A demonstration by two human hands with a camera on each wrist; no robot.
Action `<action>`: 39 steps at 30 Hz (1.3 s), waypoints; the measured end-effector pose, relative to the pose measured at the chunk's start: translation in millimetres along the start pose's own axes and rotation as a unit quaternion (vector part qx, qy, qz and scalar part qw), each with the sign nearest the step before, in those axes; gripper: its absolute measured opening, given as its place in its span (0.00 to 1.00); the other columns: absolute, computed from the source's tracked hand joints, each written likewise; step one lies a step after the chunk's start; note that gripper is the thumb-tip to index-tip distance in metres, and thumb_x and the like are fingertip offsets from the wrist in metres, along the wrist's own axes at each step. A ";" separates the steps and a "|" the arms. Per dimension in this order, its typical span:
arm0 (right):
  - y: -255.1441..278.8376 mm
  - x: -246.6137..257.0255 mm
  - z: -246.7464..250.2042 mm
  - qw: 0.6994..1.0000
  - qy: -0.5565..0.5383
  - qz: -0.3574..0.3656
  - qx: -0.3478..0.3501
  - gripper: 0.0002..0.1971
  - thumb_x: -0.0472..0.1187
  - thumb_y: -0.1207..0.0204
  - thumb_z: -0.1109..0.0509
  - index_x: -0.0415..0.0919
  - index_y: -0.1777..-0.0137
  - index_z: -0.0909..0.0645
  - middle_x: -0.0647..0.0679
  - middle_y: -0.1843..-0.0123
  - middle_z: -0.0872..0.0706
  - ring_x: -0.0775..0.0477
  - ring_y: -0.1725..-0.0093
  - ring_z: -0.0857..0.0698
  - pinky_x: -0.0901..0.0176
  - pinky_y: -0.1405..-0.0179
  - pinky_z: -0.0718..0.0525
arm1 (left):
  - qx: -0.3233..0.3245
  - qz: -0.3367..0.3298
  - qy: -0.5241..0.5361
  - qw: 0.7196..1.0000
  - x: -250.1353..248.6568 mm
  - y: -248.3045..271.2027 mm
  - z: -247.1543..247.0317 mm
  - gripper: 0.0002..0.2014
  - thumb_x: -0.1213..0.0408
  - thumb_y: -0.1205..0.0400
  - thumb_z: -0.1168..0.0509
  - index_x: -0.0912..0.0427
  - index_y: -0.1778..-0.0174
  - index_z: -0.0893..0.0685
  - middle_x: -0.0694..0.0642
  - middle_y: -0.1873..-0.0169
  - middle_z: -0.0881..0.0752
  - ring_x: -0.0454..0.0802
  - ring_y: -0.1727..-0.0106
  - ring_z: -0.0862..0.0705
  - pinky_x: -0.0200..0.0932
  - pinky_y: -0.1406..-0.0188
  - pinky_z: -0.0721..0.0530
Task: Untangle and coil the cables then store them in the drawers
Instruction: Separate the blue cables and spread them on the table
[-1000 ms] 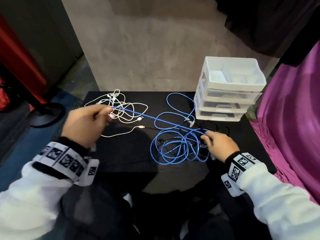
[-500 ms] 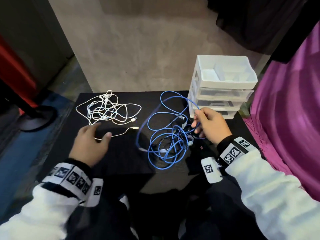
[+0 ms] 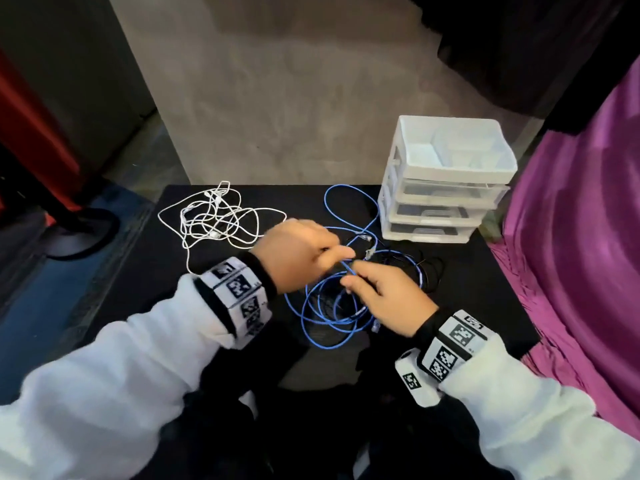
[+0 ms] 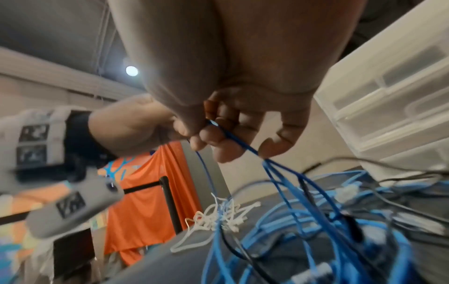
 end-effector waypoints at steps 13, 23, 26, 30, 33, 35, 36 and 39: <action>-23.7 -88.6 22.4 0.986 0.124 -0.099 -0.057 0.17 0.48 0.11 0.36 0.45 0.62 0.29 0.47 0.67 0.22 0.38 0.61 0.21 0.48 0.62 0.31 | -0.289 0.230 0.046 0.928 104.4 52.9 193.7 0.28 0.36 0.12 0.43 0.55 0.66 0.19 0.59 0.74 0.20 0.43 0.77 0.28 0.46 0.74 0.30; -49.4 -79.3 31.2 0.981 0.112 -0.142 -0.072 0.20 0.56 0.10 0.40 0.48 0.63 0.25 0.51 0.67 0.17 0.39 0.59 0.17 0.50 0.60 0.29 | -0.068 0.423 0.054 0.902 151.2 126.8 67.7 0.24 0.43 0.12 0.43 0.61 0.55 0.13 0.61 0.59 0.12 0.62 0.51 0.15 0.51 0.51 0.23; -48.0 -65.2 17.9 0.979 0.168 -0.107 -0.033 0.19 0.58 0.10 0.44 0.47 0.56 0.24 0.44 0.62 0.15 0.39 0.53 0.19 0.46 0.55 0.22 | -0.138 0.350 0.068 0.924 103.9 101.1 44.7 0.13 0.56 0.12 0.35 0.60 0.43 0.11 0.59 0.45 0.11 0.58 0.38 0.16 0.41 0.38 0.26; -44.5 -42.5 -0.4 0.979 0.194 -0.063 -0.014 0.19 0.61 0.12 0.45 0.48 0.50 0.22 0.48 0.60 0.20 0.45 0.51 0.25 0.46 0.55 0.20 | -0.068 0.169 0.126 0.975 24.3 37.5 -10.2 0.20 0.52 0.16 0.37 0.57 0.33 0.13 0.56 0.34 0.13 0.51 0.29 0.19 0.45 0.23 0.27; -40.4 -39.1 -6.4 0.979 0.198 -0.051 0.001 0.26 0.67 0.19 0.54 0.54 0.38 0.22 0.44 0.52 0.15 0.40 0.45 0.20 0.39 0.50 0.15 | -0.004 0.123 0.145 0.982 2.5 12.6 -55.5 0.19 0.56 0.18 0.35 0.58 0.33 0.14 0.55 0.37 0.12 0.54 0.31 0.18 0.51 0.25 0.25; -33.8 -43.3 -3.9 0.980 0.191 -0.056 -0.002 0.26 0.69 0.20 0.55 0.55 0.42 0.23 0.45 0.55 0.15 0.40 0.46 0.19 0.37 0.52 0.15 | 0.012 0.131 0.115 0.985 8.3 10.4 -68.2 0.18 0.50 0.18 0.37 0.53 0.37 0.13 0.50 0.45 0.11 0.54 0.36 0.17 0.55 0.32 0.21; -30.3 -45.4 -1.9 0.981 0.187 -0.055 -0.006 0.23 0.68 0.19 0.52 0.54 0.46 0.24 0.46 0.59 0.17 0.40 0.47 0.20 0.37 0.53 0.16 | 0.017 0.129 0.077 0.989 12.3 11.5 -69.3 0.17 0.46 0.18 0.38 0.49 0.42 0.12 0.47 0.51 0.11 0.53 0.41 0.17 0.57 0.37 0.19; -19.8 -48.2 2.4 0.987 0.155 -0.038 -0.022 0.15 0.58 0.15 0.37 0.49 0.56 0.24 0.57 0.67 0.28 0.43 0.51 0.22 0.40 0.54 0.18 | 0.022 0.090 0.034 0.995 13.3 12.1 -63.7 0.15 0.45 0.17 0.39 0.48 0.57 0.11 0.46 0.68 0.20 0.54 0.60 0.16 0.55 0.53 0.16</action>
Point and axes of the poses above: each hand's wrist, its own y-axis away from the middle knuckle, its own z-axis out of the back of the hand, x = y × z, the point moved 5 cm from there along -y, towards the middle knuckle
